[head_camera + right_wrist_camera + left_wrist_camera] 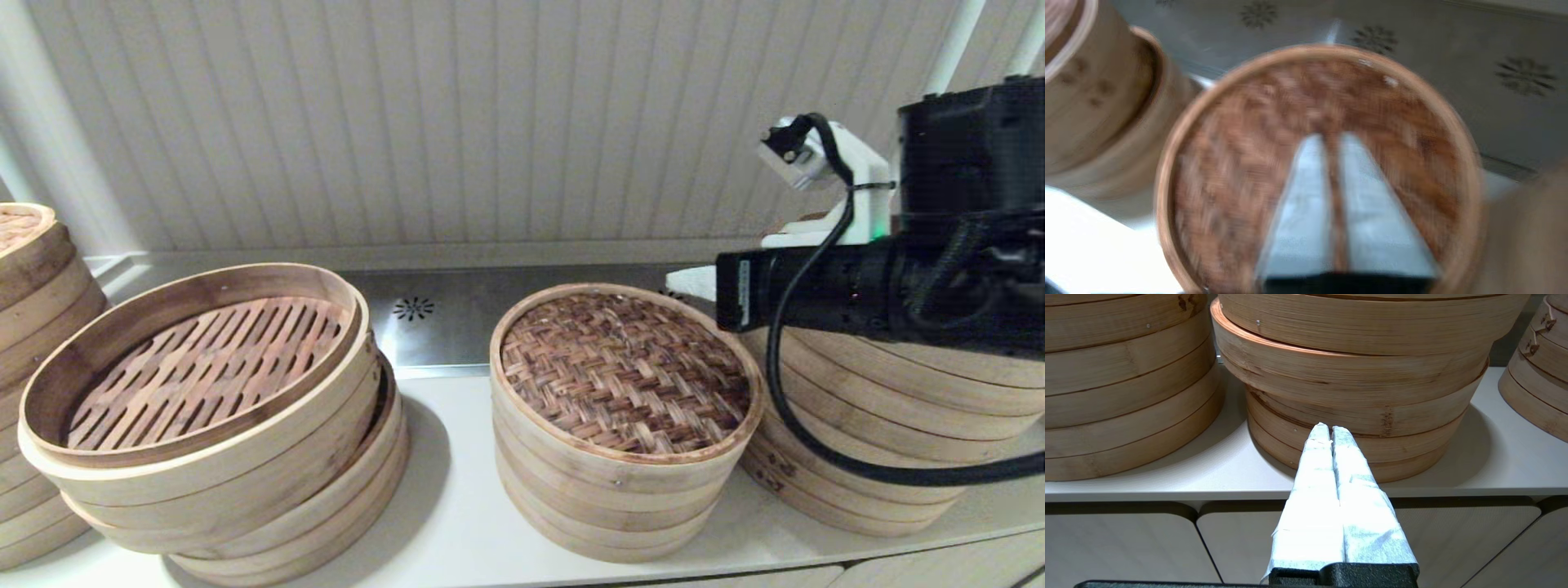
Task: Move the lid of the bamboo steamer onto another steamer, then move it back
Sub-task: Pick up the steamer
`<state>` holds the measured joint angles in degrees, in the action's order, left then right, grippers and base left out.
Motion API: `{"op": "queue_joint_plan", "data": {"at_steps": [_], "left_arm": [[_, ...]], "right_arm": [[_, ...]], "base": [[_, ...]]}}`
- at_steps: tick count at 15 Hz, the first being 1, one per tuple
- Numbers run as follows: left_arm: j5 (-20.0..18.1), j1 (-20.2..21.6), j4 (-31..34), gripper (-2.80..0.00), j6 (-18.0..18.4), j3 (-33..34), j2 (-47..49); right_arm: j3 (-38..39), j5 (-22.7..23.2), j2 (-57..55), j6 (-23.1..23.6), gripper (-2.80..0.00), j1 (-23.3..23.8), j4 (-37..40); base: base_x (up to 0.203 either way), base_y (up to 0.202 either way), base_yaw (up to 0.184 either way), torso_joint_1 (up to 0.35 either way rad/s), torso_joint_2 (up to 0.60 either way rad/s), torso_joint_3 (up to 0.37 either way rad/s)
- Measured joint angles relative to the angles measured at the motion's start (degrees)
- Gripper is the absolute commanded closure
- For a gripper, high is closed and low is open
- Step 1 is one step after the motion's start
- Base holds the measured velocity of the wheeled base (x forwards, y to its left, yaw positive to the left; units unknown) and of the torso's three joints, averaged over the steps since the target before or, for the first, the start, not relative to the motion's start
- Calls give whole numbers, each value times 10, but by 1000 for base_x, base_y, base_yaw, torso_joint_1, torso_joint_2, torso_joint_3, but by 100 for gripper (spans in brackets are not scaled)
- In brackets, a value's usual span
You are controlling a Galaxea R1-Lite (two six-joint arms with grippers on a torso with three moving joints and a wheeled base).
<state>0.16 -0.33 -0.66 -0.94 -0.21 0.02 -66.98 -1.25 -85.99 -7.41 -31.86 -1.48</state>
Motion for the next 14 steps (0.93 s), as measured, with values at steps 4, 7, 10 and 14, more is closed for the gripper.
{"op": "queue_joint_plan", "data": {"at_steps": [4,7,10,14], "left_arm": [[0,0,0,0,0,0,0],[0,0,0,0,0,0,0],[0,0,0,0,0,0,0],[0,0,0,0,0,0,0]], "right_arm": [[8,-42,-47,0,-280,-37,-13],[8,-55,-74,0,-280,-44,-26],[15,-81,-99,0,-280,-45,-81],[26,-102,-124,6,-280,-45,-122]], "base": [[0,0,0,0,0,0],[0,0,0,0,0,0],[0,0,0,0,0,0],[0,0,0,0,0,0]]}}
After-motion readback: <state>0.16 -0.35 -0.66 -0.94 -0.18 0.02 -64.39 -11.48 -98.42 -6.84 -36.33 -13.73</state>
